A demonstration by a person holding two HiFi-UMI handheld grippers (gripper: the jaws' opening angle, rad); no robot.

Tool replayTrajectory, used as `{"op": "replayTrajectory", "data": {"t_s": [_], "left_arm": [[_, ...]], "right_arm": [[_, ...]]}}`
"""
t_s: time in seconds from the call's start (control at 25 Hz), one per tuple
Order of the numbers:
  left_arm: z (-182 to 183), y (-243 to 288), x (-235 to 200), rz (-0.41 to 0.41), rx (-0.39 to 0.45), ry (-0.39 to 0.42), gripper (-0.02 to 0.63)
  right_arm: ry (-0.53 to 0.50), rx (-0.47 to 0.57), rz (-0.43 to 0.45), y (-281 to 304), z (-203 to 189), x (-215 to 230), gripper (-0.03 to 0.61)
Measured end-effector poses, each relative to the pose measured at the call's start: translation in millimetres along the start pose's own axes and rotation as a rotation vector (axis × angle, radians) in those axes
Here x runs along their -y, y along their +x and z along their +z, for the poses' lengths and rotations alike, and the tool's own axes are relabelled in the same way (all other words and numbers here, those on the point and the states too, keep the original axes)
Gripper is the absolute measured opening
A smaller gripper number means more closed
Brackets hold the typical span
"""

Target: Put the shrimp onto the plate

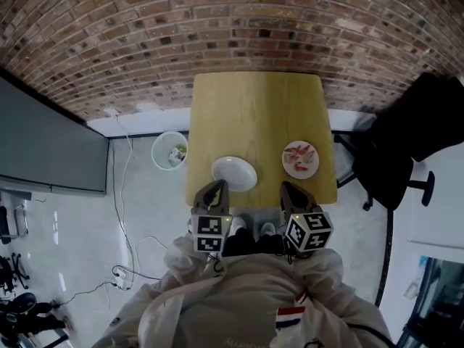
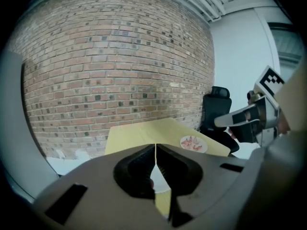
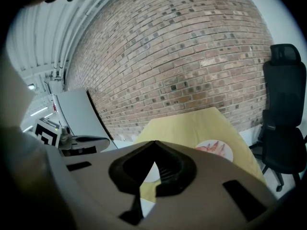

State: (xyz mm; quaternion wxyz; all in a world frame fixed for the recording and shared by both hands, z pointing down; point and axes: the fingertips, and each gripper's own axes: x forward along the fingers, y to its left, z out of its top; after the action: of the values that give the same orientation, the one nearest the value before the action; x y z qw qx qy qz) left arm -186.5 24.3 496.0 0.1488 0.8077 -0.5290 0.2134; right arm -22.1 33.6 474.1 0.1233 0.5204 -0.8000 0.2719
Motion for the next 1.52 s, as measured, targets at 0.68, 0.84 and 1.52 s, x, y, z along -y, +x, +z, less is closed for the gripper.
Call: {"op": "replayTrajectory", "data": {"t_s": [0.68,0.84,1.52], "left_arm": [[48.7,-39.4,82.2,0.056,0.12,0.078,0.015],[67.8,-54.3,107.8,0.062,0.164,0.078,0.015],[87.0,-135.8,132.9,0.114,0.284,0.111,0.015]], "right_arm": [[-0.102,0.197,0.025,-87.4,36.2,9.7,0.023],[-0.122,0.243,0.04,-114.6,49.5,10.9,0.023],[-0.13,0.302,0.035,-179.5,44.7,-7.1,0.023]]}}
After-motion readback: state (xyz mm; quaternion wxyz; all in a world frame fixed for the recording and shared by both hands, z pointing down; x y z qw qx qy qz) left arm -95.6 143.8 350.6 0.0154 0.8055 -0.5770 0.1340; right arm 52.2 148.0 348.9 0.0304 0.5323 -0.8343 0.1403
